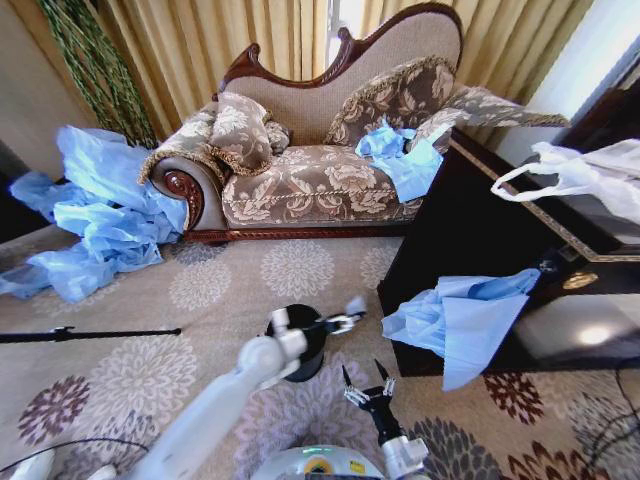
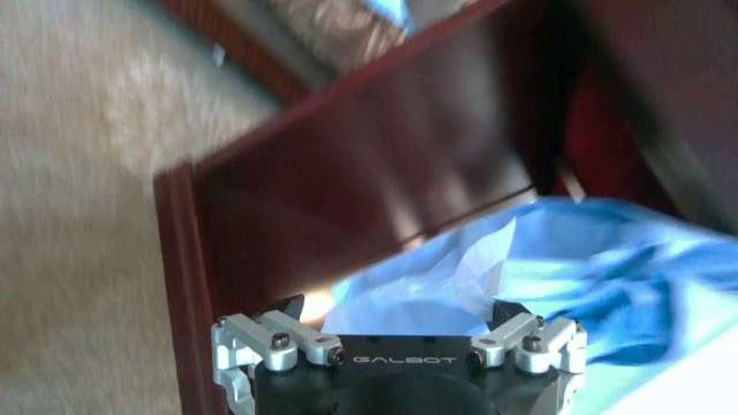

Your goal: Place a garbage bag over the trash bin.

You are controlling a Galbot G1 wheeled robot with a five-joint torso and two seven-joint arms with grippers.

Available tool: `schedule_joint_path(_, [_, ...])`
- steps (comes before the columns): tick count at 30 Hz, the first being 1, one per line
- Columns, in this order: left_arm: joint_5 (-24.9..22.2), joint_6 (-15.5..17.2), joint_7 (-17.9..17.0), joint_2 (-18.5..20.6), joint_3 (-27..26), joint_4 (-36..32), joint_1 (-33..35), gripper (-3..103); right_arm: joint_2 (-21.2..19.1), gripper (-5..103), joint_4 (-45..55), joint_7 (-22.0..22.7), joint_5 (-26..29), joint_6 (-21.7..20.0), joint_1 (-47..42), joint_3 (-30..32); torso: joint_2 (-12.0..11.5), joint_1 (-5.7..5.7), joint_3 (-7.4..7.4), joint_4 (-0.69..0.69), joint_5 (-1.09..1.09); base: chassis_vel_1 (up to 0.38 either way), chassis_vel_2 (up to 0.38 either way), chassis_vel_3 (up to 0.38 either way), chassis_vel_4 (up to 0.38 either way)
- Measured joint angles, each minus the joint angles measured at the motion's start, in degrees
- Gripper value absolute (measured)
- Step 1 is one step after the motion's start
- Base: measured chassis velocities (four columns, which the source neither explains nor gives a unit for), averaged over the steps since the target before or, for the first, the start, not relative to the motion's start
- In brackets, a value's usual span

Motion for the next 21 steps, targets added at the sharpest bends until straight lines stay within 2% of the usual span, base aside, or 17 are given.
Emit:
schedule_joint_path(2, [-1.8, 0.8, -2.2, -3.0, 2.6, 4.8, -3.0, 100, 0.0, 100, -0.4, 0.0, 0.3, 0.0, 0.7, 0.4, 0.0, 0.0, 0.0, 0.0, 0.01, 0.0, 0.0, 0.0, 0.0])
schedule_joint_path(5, [-2.8, 2.1, -3.0, -5.3, 4.7, 8.9, -5.7, 100, -0.1, 100, -0.7, 0.0, 1.1, 0.0, 1.1, 0.8, 0.0, 0.0, 0.0, 0.02, -0.02, 0.0, 0.0, 0.0, 0.0])
schedule_joint_path(8, [-2.3, 2.0, -3.1, -7.1, 6.6, 12.5, -7.6, 100, -0.1, 100, -1.4, -0.4, 2.0, 0.5, 1.5, 1.5, 0.0, 0.0, 0.0, 0.02, 0.0, 0.0, 0.0, 0.0, 0.0])
schedule_joint_path(11, [-1.3, 1.6, -3.3, -10.6, 7.9, 18.0, -9.6, 100, -0.3, 100, -2.4, -1.4, 3.7, 1.8, 1.7, 2.8, 0.0, 0.0, 0.0, 0.02, -0.01, 0.0, 0.0, 0.0, 0.0])
schedule_joint_path(14, [-0.3, 1.3, -3.9, -12.1, 8.7, 19.8, -10.3, 101, -0.4, 100, -2.6, -1.9, 4.5, 2.1, 1.6, 3.6, 0.0, 0.0, 0.0, 0.0, -0.02, 0.0, 0.0, 0.0, 0.0])
schedule_joint_path(15, [0.1, 0.8, -4.1, -12.5, 9.1, 20.4, -10.5, 96, -0.4, 100, -2.7, -2.1, 4.8, 2.3, 1.5, 4.1, 0.0, 0.0, 0.0, 0.01, -0.02, 0.0, 0.0, 0.0, 0.0])
schedule_joint_path(17, [0.3, 0.5, -4.3, -12.9, 9.3, 21.0, -10.7, 96, -0.4, 100, -2.8, -2.4, 5.1, 2.5, 1.4, 4.6, 0.0, 0.0, -0.01, 0.02, -0.01, 0.0, 0.0, 0.0, 0.0])
schedule_joint_path(19, [0.9, 0.1, -4.4, -13.7, 9.6, 22.1, -11.0, 85, -0.4, 100, -2.9, -2.7, 5.5, 2.7, 1.1, 5.3, 0.0, 0.0, 0.0, 0.02, -0.02, 0.0, 0.0, 0.0, 0.0])
schedule_joint_path(20, [0.9, 0.1, -4.4, -13.7, 9.6, 22.1, -11.0, 85, -0.4, 100, -2.9, -2.7, 5.5, 2.7, 1.1, 5.3, 0.0, 0.0, 0.0, 0.02, -0.02, 0.0, 0.0, 0.0, 0.0])
schedule_joint_path(21, [1.1, 0.0, -4.4, -14.1, 9.6, 22.5, -11.0, 80, -0.4, 100, -2.9, -2.8, 5.7, 2.8, 0.8, 5.6, 0.0, 0.0, -0.01, 0.02, -0.02, 0.0, 0.0, 0.0, 0.0])
